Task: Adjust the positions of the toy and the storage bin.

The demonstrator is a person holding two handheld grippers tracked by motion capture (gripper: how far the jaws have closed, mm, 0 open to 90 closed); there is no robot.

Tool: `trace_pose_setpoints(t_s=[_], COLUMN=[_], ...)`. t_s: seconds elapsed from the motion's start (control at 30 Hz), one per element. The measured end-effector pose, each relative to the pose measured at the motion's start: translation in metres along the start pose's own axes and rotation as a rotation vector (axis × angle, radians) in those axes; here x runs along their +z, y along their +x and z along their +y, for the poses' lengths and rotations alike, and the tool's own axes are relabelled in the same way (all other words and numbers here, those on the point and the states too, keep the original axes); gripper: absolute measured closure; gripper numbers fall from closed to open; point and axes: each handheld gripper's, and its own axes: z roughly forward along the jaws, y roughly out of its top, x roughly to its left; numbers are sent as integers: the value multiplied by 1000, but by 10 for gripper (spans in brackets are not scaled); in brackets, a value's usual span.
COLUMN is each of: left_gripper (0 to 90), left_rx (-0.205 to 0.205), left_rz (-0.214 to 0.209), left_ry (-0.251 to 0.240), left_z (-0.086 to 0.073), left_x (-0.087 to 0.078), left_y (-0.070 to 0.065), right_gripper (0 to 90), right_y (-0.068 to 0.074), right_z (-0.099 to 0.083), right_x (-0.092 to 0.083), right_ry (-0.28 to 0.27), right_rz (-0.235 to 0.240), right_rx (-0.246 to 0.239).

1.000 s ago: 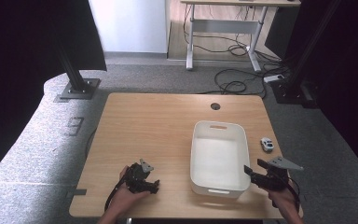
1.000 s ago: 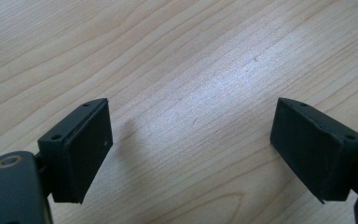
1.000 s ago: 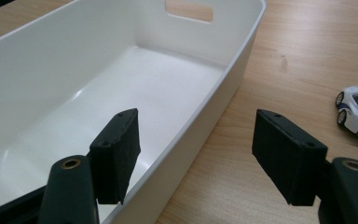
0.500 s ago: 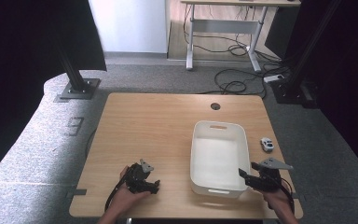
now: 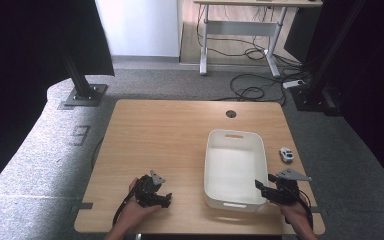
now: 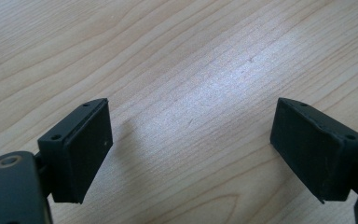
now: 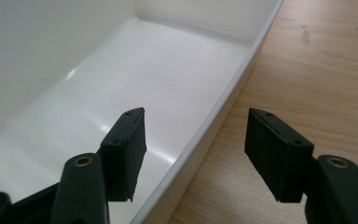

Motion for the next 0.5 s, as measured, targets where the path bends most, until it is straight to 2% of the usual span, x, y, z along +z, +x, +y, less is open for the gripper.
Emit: trace_pose_setpoints(t_s=[0.07,0.23,0.5], left_gripper=[133,133,133], left_rx=[0,-2,-1], left_rz=[-1,0,-2], left_ry=[0,-3,-3], left_z=[0,0,0], left_x=[0,0,0], left_y=[0,-1,0], right_gripper=[422,566,659], right_y=[0,4,5], right_z=[1,4,7], right_x=[1,2,4], right_ry=[4,15,7], right_rz=[-4,-33,-66], right_rx=[15,50,103])
